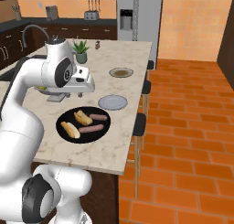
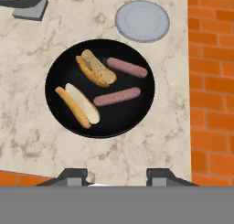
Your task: Place one bun and one sausage from the bowl on each plate.
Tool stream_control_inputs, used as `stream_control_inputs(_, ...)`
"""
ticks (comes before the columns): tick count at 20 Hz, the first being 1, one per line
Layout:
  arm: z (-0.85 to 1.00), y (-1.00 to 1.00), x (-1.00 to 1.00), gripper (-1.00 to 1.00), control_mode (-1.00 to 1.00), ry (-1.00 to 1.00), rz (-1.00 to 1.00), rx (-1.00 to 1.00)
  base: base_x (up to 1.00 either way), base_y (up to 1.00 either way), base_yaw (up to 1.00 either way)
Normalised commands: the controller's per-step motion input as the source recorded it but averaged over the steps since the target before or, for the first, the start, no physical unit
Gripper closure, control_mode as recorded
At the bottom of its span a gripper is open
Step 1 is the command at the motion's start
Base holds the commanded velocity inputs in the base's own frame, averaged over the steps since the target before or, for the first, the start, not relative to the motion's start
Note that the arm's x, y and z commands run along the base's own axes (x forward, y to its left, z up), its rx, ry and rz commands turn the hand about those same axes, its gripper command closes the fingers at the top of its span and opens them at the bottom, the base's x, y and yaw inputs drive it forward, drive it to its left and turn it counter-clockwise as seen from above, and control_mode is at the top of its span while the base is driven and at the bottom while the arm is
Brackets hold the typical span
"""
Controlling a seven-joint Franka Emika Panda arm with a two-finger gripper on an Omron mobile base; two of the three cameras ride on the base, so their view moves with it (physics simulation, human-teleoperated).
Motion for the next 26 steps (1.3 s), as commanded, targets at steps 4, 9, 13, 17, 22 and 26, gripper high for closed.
stream_control_inputs(4, -0.14, 0.16, 0.0, -1.0, -1.0, 0.01, 0.06, 0.0, 0.0, 0.0, 0.0)
stream_control_inputs(9, -0.2, 0.55, 0.13, -1.0, -1.0, 0.03, 0.17, 0.0, 0.0, 0.0, 0.0)
stream_control_inputs(13, -0.09, 0.57, 0.15, -1.0, -1.0, 0.12, 0.09, 0.0, 0.0, 0.0, 0.0)
stream_control_inputs(17, -0.21, 0.32, 0.09, -1.0, -1.0, 0.06, 0.03, 0.0, 0.0, 0.0, 0.0)
stream_control_inputs(22, -0.55, 0.13, 0.04, -1.0, -1.0, 0.0, 0.0, 0.0, 0.0, 0.0, 0.0)
stream_control_inputs(26, -0.58, 0.04, 0.03, -1.0, -1.0, 0.02, 0.01, 0.0, 0.0, 0.0, 0.0)
